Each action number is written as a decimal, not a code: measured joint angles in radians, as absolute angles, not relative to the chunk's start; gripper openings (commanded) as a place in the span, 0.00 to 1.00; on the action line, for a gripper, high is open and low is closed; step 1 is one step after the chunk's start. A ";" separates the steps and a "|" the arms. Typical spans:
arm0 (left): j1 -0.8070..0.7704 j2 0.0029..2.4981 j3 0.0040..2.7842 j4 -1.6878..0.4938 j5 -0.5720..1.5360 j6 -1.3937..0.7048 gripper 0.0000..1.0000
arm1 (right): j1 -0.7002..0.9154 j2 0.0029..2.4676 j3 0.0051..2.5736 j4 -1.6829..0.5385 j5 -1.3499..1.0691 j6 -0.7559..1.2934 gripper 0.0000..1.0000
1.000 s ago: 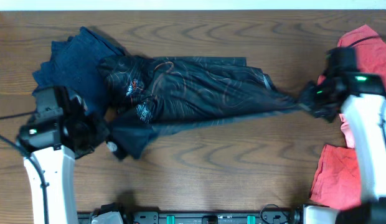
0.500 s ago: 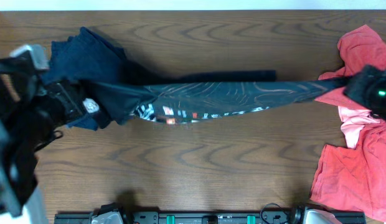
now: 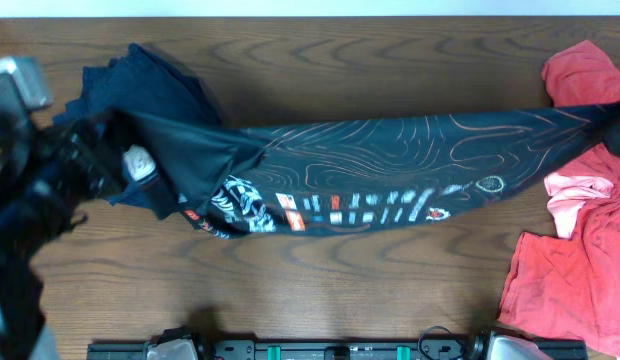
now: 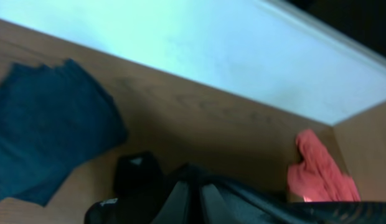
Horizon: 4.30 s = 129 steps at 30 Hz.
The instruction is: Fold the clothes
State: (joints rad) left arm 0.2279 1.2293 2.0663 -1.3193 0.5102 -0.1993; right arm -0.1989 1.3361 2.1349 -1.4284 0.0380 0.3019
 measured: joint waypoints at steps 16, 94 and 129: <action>0.054 1.781 2.056 -0.730 0.472 -0.083 0.06 | -0.199 1.809 2.119 -0.939 -0.119 0.279 0.01; -0.424 2.086 1.298 -0.109 0.494 -0.295 0.78 | -0.340 1.776 1.773 -1.578 0.186 0.295 0.01; -0.185 1.691 1.297 -0.981 0.406 -0.244 0.06 | -0.340 1.776 1.683 -1.578 0.166 0.295 0.01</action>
State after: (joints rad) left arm -0.1848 1.6913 1.2968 -0.9810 0.4057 -0.2436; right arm -0.3397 1.7760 1.6829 -1.5784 0.1661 0.2951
